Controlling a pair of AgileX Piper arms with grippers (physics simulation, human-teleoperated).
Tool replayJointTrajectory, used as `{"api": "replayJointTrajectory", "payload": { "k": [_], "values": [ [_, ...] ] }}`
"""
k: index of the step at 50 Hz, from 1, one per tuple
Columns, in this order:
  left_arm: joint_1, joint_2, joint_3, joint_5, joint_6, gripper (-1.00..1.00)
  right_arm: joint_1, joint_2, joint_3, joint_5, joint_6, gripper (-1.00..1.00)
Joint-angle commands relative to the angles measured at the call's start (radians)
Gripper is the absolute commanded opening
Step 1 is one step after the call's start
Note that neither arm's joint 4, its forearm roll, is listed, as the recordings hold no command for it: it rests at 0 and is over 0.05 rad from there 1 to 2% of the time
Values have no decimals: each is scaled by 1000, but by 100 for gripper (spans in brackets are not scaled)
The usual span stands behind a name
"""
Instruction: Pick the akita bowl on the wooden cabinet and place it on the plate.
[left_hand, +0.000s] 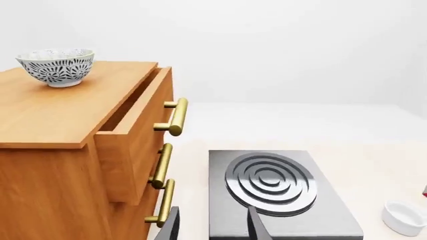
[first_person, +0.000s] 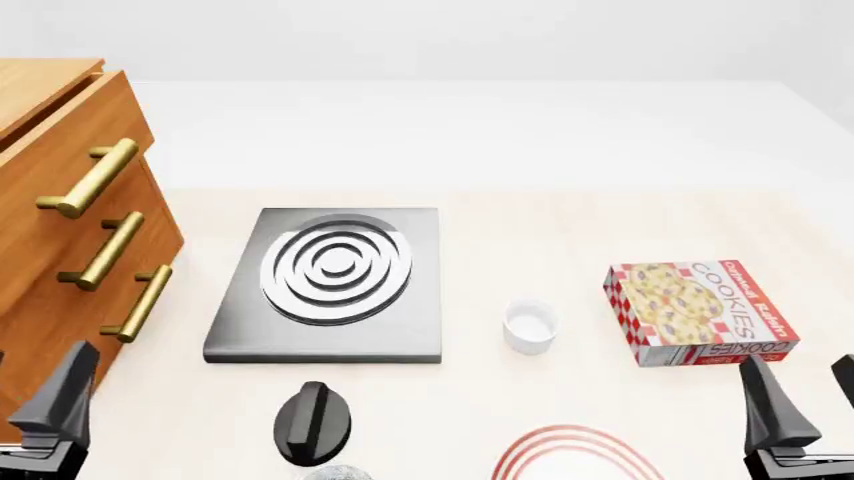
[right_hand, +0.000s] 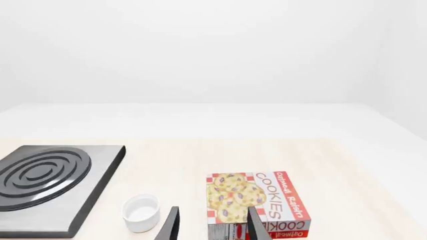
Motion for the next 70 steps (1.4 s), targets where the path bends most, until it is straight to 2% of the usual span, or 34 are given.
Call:
{"api": "replayJointTrajectory", "payload": {
  "k": [1, 6, 16, 17, 22, 29, 36, 40, 44, 49, 55, 58, 70],
  "values": [
    [-11, 29, -156, 129, -16, 100, 0, 0, 0, 0, 0, 100],
    [-21, 36, -264, 218, -9, 100, 0, -1, 0, 2, 0, 100],
    [-35, 84, -418, 316, -22, 100, 0, -3, -1, 4, 0, 100],
    [-40, 113, -459, 338, -46, 100, 0, -3, -1, 4, 0, 100],
    [-53, 191, -545, 377, -91, 100, 0, -2, -7, 9, 0, 100],
    [-50, 269, -618, 410, -129, 100, 0, -2, -7, 9, 0, 100],
    [-12, 361, -718, 433, -131, 100, 0, -2, -7, 9, 0, 100],
    [4, 412, -777, 457, -172, 100, 0, -2, -7, 9, 0, 100],
    [32, 486, -840, 490, -247, 100, 0, -2, -7, 9, 0, 100],
    [52, 512, -904, 510, -244, 100, 0, -3, -7, 9, 0, 100],
    [90, 561, -998, 554, -292, 100, 0, -2, -7, 9, 0, 100],
    [119, 567, -1024, 549, -280, 100, 0, -2, -7, 9, 0, 100],
    [186, 619, -1130, 602, -327, 100, 0, -2, -7, 9, 0, 100]
  ]
}}
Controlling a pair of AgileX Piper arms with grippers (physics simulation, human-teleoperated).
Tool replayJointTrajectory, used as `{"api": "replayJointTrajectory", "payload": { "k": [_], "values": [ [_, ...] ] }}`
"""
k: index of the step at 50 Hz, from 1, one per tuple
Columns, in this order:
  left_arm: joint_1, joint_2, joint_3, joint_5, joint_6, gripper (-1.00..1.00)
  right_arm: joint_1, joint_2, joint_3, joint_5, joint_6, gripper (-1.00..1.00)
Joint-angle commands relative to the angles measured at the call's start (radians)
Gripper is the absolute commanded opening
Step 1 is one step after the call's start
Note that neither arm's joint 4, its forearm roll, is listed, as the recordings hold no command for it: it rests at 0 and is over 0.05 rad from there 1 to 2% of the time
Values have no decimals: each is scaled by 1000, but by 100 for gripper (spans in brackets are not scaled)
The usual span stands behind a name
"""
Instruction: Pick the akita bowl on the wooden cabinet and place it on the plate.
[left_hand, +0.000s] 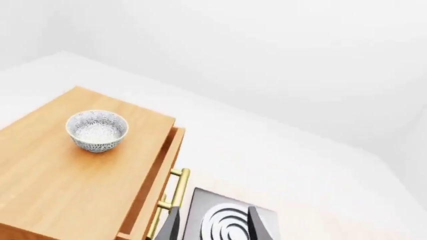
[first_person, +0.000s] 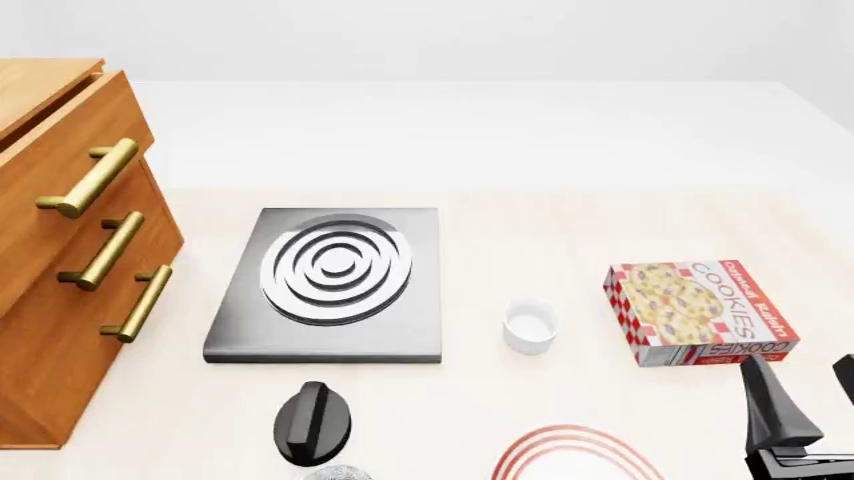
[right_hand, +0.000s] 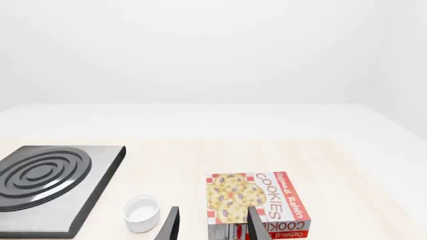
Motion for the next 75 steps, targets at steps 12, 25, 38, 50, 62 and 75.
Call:
{"api": "replayJointTrajectory", "payload": {
  "k": [12, 25, 38, 50, 62, 75],
  "values": [
    [192, 107, -203, 91, -54, 100, 0, 0, 0, 0, 0, 100],
    [346, 209, -286, 60, -107, 100, 0, 0, 0, 0, 0, 100],
    [421, 299, -289, -13, -116, 100, 0, 0, 0, 0, 0, 100],
    [489, 385, -329, -24, -148, 100, 0, 0, 0, 0, 0, 100],
    [561, 413, -343, -41, -169, 100, 0, 0, 0, 0, 0, 100],
    [623, 447, -343, -48, -194, 100, 0, 0, 0, 0, 0, 100]
  ]
}}
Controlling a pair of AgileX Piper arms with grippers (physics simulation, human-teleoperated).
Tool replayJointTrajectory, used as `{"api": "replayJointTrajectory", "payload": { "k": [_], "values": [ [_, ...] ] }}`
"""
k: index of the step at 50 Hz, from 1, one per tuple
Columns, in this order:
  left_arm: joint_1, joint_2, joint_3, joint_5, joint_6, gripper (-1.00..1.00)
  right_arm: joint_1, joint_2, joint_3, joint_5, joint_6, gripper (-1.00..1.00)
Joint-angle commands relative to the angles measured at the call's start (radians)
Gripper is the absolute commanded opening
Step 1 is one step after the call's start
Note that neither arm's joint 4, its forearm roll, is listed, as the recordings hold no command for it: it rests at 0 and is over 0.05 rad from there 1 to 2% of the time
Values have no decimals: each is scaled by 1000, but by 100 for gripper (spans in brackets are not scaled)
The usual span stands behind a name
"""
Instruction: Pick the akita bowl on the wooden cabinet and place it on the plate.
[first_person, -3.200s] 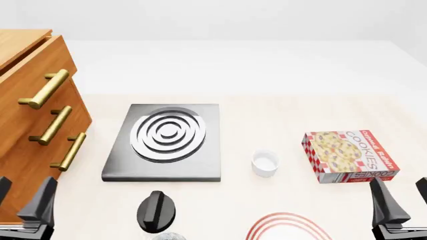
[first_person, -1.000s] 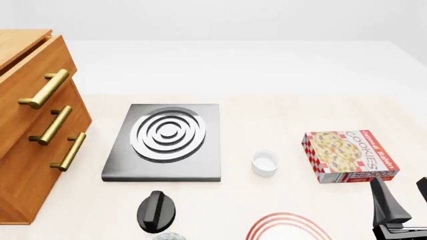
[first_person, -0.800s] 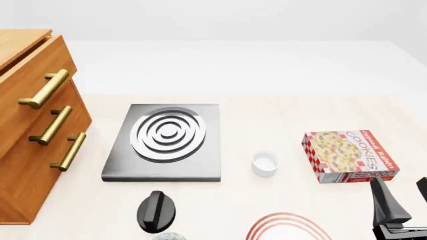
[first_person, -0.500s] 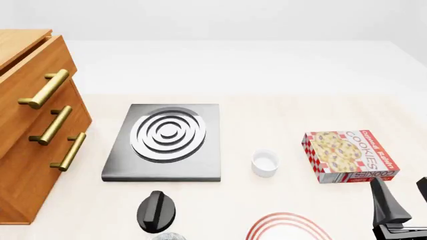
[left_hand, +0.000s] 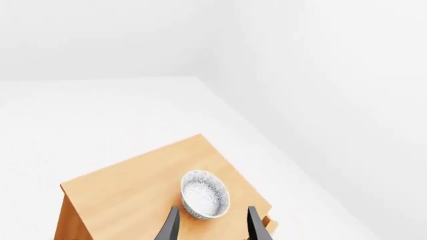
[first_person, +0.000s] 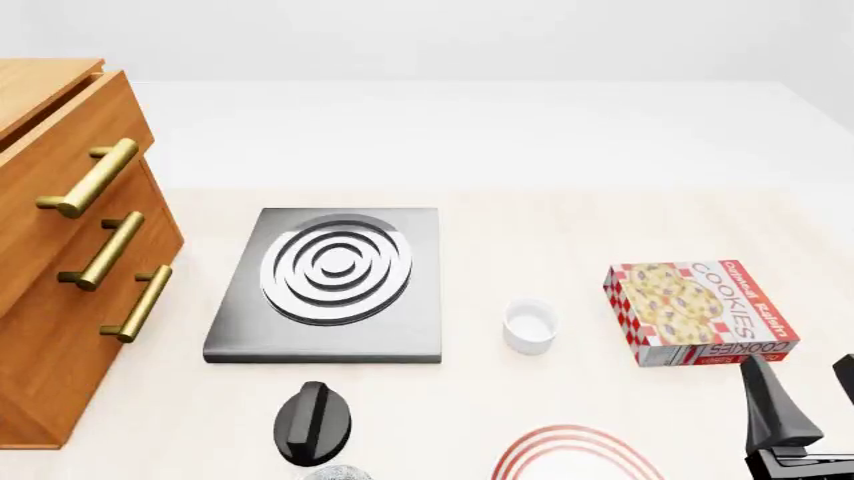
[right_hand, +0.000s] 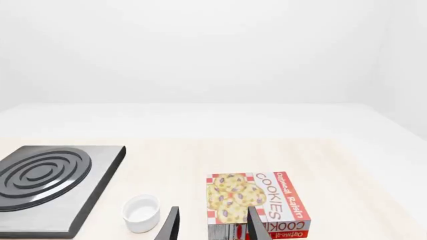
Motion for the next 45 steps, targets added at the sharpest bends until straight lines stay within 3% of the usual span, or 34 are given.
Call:
{"api": "replayJointTrajectory", "payload": {
  "k": [1, 45],
  "values": [
    [53, 35, -3, -10, -22, 100, 0, 0, 0, 0, 0, 100],
    [56, 179, -16, -22, -110, 100, 0, 0, 0, 0, 0, 100]
  ]
}}
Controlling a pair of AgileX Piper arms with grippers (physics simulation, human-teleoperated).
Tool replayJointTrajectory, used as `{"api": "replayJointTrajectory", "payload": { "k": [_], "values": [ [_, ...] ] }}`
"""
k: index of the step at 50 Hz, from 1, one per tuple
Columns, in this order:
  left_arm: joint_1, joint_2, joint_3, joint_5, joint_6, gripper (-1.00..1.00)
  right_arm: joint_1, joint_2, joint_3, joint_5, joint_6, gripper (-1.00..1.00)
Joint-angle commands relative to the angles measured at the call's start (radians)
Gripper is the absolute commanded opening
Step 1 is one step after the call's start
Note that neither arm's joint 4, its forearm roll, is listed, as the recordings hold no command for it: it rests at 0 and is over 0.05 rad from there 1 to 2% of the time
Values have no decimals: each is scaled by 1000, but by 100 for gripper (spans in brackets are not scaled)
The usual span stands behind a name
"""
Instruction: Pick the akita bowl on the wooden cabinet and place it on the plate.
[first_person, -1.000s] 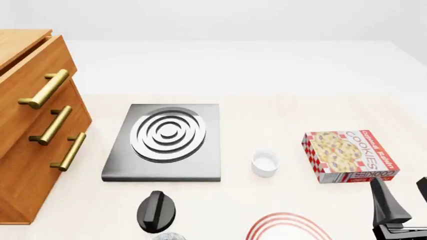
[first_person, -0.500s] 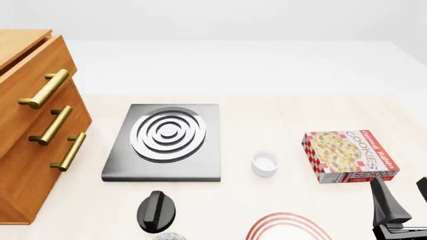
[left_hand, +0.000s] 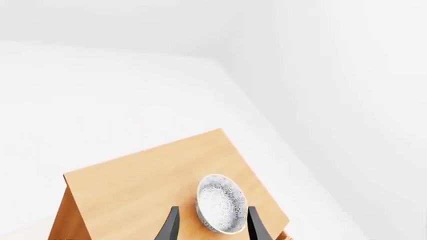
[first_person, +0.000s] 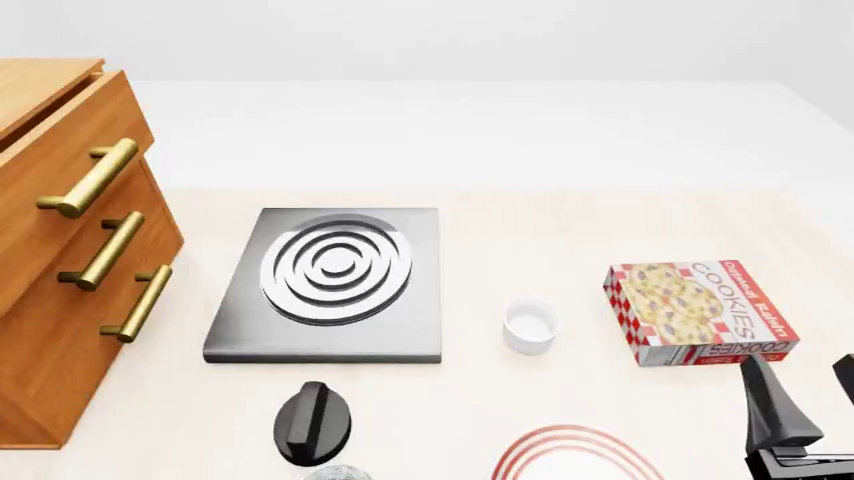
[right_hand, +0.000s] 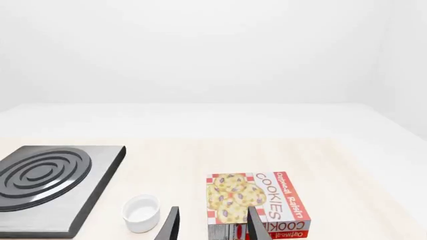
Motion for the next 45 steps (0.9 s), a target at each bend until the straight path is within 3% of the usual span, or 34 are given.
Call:
{"api": "replayJointTrajectory", "payload": {
  "k": [1, 45],
  "values": [
    [2, 42, 2, -12, -26, 100, 0, 0, 0, 0, 0, 100],
    [-31, 149, 21, -89, -6, 100, 0, 0, 0, 0, 0, 100]
  ]
}}
